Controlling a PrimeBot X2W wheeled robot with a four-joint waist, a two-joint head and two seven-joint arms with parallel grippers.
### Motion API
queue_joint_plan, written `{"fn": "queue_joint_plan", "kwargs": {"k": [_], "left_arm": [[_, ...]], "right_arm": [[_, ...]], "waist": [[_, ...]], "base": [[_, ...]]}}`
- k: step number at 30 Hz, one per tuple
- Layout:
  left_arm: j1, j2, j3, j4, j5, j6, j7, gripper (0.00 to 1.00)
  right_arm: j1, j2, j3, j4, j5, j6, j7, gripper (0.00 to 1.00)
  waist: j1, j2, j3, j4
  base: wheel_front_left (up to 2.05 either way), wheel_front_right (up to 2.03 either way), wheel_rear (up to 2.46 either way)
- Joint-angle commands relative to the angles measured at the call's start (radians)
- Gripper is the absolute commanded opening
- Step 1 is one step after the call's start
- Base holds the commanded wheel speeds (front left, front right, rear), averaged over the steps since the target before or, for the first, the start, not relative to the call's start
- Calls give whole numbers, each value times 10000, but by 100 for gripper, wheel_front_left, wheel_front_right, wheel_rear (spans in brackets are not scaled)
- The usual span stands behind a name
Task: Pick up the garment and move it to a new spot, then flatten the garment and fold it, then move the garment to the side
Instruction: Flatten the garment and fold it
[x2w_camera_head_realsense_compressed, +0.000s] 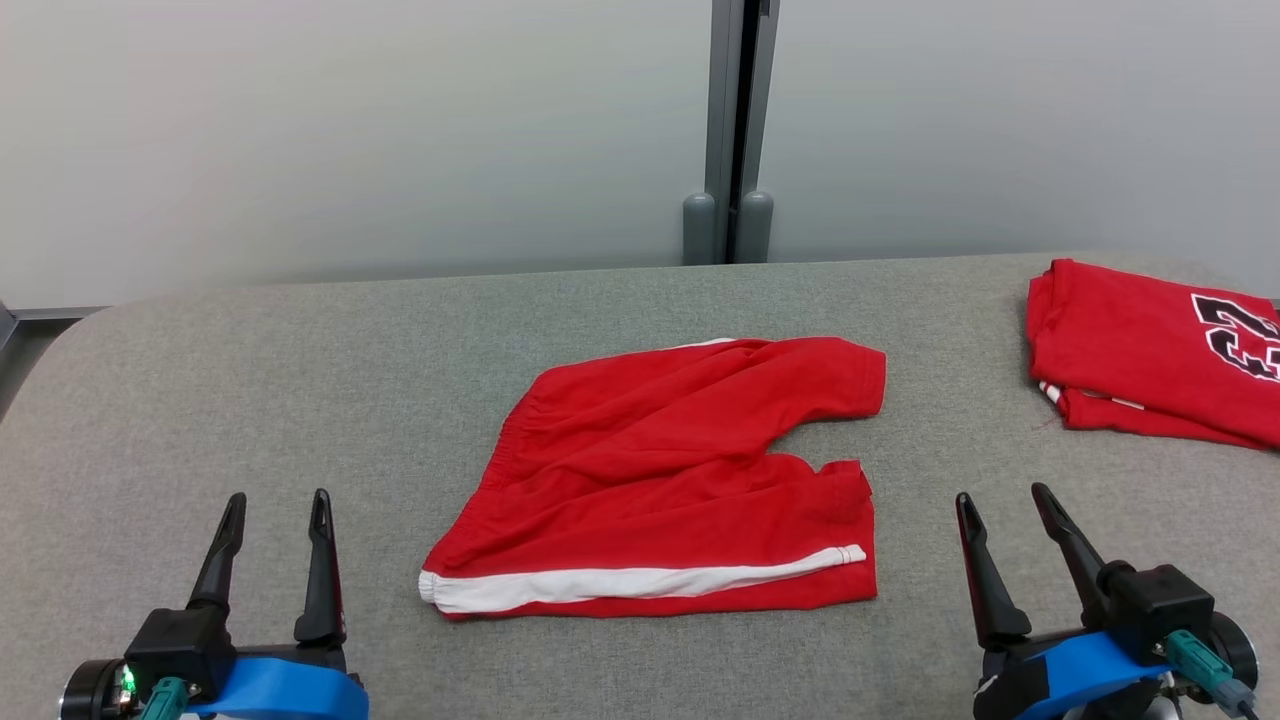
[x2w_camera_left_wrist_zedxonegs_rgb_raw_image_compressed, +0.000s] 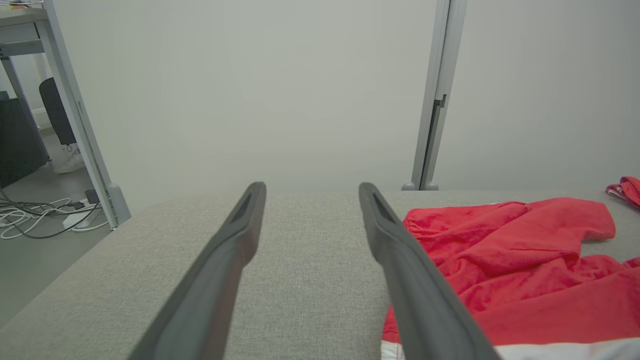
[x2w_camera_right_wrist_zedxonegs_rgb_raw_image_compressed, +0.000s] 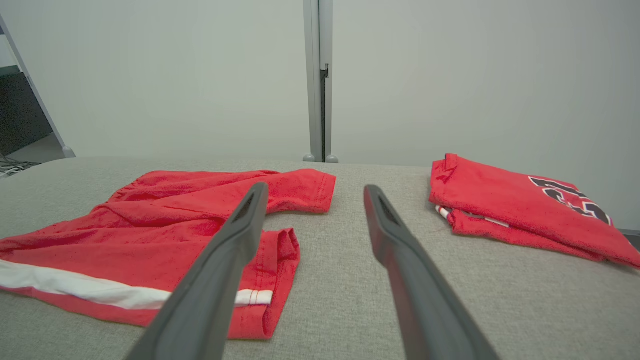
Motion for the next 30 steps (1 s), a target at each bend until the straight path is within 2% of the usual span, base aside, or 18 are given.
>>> {"fn": "queue_joint_plan", "kwargs": {"k": [1, 7, 13, 20, 30], "left_arm": [[-11, -9, 87, 15, 53, -21, -42, 100], [-91, -152, 61, 136, 17, -187, -42, 100], [-458, -359, -274, 545, -11, -518, -42, 100], [-999, -482, -985, 1770, -54, -873, -41, 100], [-1699, -445, -1532, 3539, -354, -1042, -39, 100]], "right_arm": [[185, 9, 8, -50, -92, 1, 43, 100], [38, 13, 228, 282, 29, 1, 134, 100], [-533, 10, 918, 1119, -39, 1, 30, 100], [-1359, -16, 1630, 2698, 113, 1, -222, 100], [-2600, -86, 2232, 5159, 438, 1, -709, 100]], "waist": [[0, 0, 1, -1], [0, 0, 65, -26], [0, 0, 349, -13], [0, 0, 703, -27], [0, 0, 1165, -15]], "base": [[0, 0, 0], [0, 0, 0], [0, 0, 0], [0, 0, 0], [0, 0, 0]]}}
